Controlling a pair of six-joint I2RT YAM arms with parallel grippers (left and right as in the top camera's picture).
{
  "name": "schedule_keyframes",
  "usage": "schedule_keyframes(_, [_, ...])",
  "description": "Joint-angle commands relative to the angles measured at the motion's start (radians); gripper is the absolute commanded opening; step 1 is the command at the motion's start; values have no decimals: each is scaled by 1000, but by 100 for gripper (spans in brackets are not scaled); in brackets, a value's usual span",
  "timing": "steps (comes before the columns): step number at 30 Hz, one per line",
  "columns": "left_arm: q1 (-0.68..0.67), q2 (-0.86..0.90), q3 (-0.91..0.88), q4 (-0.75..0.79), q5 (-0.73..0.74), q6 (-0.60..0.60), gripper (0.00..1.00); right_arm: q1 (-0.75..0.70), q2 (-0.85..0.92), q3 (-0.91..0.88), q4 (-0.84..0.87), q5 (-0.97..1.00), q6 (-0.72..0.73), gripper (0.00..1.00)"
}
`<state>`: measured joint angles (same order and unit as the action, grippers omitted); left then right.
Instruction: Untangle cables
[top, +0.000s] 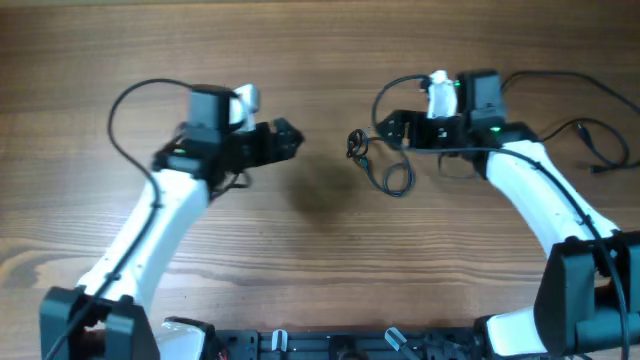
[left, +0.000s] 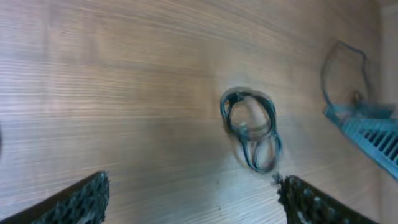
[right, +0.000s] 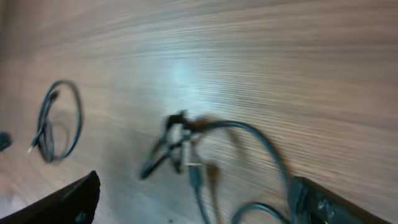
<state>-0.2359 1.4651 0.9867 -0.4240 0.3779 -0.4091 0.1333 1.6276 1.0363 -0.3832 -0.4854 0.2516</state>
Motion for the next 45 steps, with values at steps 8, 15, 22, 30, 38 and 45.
schedule_keyframes(8, [-441,289,15,357,-522,-122,92,-11,-10,-7,8,172,241,100])
schedule_keyframes(15, [-440,396,15,380,-600,-123,61,-11,-10,-7,8,172,256,100])
schedule_keyframes(22, [-430,384,15,143,-703,-231,20,-11,-10,-7,8,172,257,100])
schedule_keyframes(30, [-423,129,17,38,-587,-212,80,-11,-10,-7,8,172,256,100])
schedule_keyframes(38, [-427,283,16,392,-580,-35,93,-11,-10,-7,8,172,256,100])
schedule_keyframes(45, [-420,444,16,541,-581,-40,20,-11,-10,-7,8,172,257,100])
